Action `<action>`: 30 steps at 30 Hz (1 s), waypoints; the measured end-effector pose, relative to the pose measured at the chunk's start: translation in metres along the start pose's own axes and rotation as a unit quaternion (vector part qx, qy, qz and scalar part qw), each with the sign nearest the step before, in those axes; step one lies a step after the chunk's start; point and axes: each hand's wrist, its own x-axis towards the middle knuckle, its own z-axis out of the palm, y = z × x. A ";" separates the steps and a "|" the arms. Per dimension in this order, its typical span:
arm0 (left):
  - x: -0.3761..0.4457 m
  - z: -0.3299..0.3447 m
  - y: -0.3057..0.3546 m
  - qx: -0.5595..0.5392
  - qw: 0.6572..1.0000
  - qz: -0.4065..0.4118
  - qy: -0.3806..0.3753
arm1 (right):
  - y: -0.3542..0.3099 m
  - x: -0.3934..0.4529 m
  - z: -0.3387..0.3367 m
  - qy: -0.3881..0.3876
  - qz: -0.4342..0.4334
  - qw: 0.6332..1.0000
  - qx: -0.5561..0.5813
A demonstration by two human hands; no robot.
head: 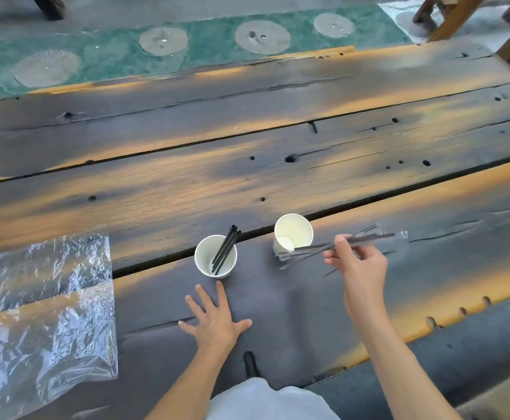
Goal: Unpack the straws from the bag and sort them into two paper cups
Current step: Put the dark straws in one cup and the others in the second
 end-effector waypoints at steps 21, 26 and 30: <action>0.006 0.003 0.003 0.029 0.999 -0.016 -0.005 | 0.037 0.057 0.054 -0.083 -0.044 0.960 -0.265; 0.005 0.002 0.002 0.022 1.000 -0.014 -0.006 | 0.031 0.060 0.051 -0.102 -0.062 0.950 -0.288; 0.005 0.002 -0.001 0.004 1.000 -0.005 -0.005 | 0.030 0.054 0.040 -0.080 -0.050 0.963 -0.252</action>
